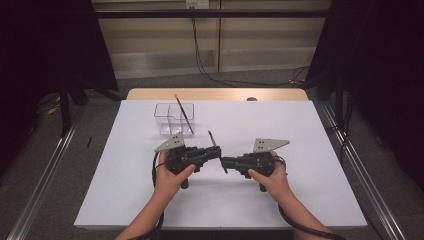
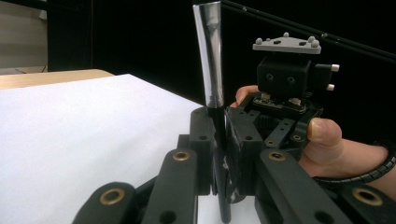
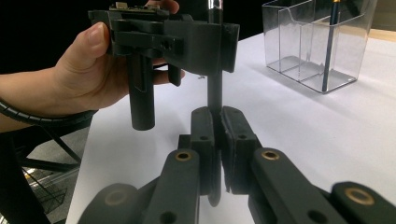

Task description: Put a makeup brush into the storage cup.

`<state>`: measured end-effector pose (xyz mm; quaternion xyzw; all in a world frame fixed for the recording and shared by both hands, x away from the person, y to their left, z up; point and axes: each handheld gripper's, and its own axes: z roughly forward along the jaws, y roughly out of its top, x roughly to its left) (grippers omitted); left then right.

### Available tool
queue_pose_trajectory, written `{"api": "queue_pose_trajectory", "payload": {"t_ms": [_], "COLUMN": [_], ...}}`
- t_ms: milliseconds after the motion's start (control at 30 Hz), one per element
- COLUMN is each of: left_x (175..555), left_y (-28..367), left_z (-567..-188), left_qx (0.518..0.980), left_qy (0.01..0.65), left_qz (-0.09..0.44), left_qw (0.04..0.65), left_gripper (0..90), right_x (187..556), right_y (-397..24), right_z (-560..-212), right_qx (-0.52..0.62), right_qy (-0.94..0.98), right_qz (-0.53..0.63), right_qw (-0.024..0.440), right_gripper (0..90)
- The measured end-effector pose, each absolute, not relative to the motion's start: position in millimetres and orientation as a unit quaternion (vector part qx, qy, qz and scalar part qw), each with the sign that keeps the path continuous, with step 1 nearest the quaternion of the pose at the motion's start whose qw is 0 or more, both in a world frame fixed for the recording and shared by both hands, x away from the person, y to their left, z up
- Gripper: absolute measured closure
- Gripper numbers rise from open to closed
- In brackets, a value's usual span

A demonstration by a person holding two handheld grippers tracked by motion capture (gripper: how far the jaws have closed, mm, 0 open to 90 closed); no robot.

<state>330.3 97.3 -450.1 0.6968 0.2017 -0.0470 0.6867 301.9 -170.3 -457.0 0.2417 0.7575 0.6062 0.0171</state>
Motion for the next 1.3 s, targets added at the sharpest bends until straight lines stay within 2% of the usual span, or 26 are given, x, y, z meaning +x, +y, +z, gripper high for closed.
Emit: {"api": "queue_pose_trajectory", "payload": {"t_ms": [700, 967, 1300], "left_x": [328, 329, 330], "left_y": [95, 97, 100], "left_z": [-447, -446, -444], "left_qx": [0.699, 0.702, 0.699], "left_qy": [0.191, 0.191, 0.192], "left_qz": [-0.034, -0.030, -0.027], "left_qw": [0.688, 0.685, 0.688], "left_gripper": [83.6, 83.7, 83.6], "right_x": [301, 297, 295], "right_y": [-167, -175, -185], "right_z": [-459, -455, -450], "right_qx": [0.240, 0.244, 0.250], "right_qy": [0.750, 0.755, 0.753], "right_qz": [0.616, 0.607, 0.605], "right_qw": [0.022, 0.050, 0.072], "right_gripper": [82.2, 64.2, 35.3]}}
